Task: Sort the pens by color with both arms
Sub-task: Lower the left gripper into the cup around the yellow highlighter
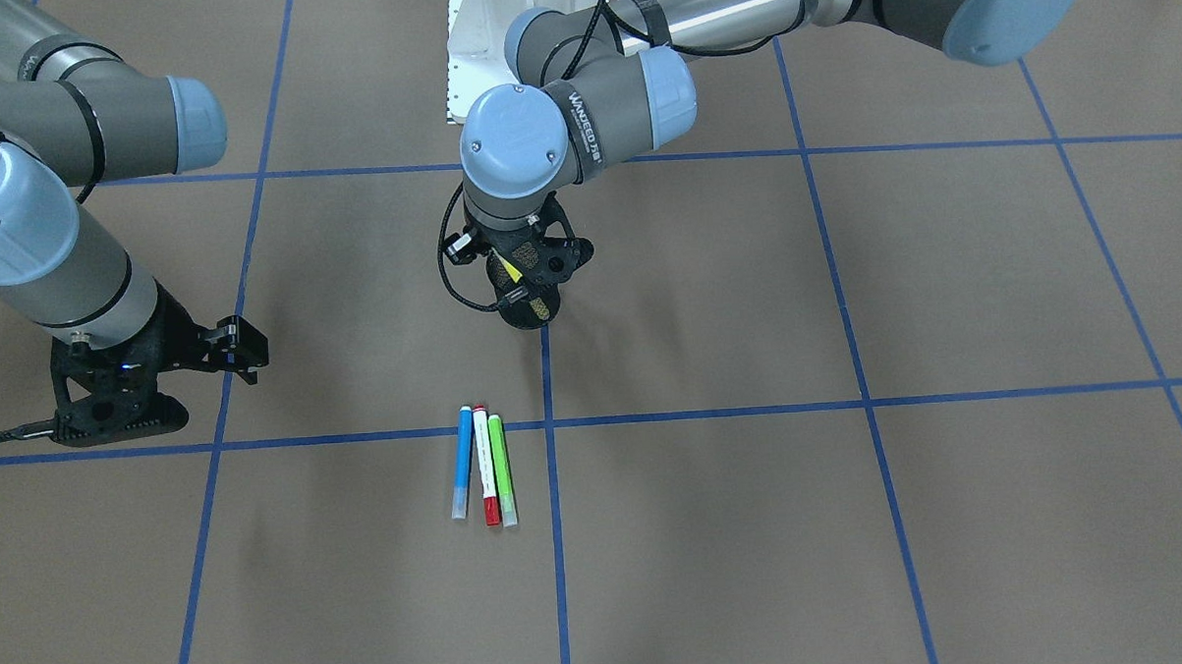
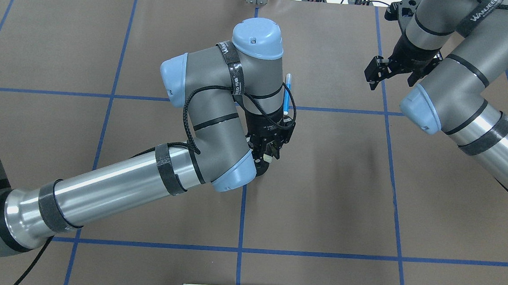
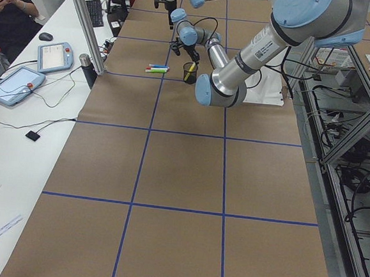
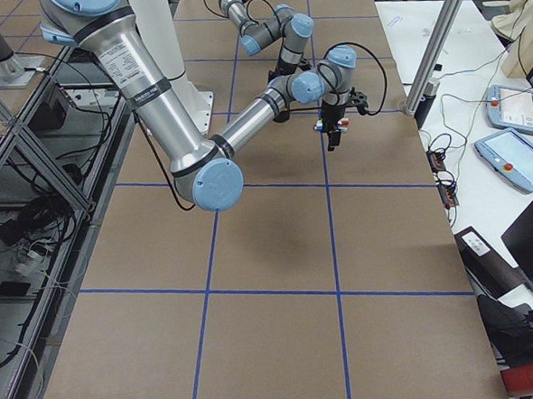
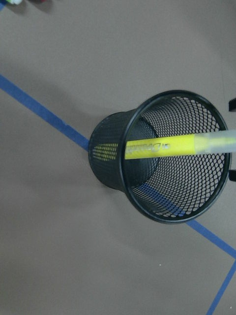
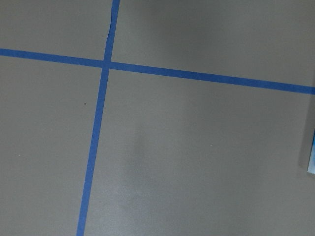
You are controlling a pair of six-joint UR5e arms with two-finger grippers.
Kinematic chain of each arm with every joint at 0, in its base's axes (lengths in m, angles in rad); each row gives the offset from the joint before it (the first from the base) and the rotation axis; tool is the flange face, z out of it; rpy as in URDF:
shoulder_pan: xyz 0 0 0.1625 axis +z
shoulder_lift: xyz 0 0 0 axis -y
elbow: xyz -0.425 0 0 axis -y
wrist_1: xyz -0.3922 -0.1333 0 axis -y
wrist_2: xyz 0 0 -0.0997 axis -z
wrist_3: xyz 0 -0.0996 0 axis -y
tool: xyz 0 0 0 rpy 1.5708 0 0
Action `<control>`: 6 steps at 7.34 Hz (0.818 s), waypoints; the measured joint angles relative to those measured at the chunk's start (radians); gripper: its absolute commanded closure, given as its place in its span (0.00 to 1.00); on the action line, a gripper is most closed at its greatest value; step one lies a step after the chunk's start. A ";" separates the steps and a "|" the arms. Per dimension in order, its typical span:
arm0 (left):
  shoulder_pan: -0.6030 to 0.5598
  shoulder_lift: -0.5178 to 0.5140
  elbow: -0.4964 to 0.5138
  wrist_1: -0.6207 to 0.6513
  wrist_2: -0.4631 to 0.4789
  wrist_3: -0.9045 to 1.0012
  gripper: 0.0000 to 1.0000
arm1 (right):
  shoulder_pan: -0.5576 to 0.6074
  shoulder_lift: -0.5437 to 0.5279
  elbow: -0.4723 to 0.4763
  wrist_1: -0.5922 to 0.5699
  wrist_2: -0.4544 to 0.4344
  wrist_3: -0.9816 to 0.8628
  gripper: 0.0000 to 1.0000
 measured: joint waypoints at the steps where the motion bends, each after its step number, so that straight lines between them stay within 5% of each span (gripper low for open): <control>1: 0.003 0.000 0.000 0.000 0.000 0.001 0.58 | -0.001 0.000 0.000 0.000 0.000 0.000 0.02; 6: 0.005 0.001 0.004 -0.001 0.001 0.024 0.59 | -0.004 -0.003 0.000 0.002 0.000 0.000 0.02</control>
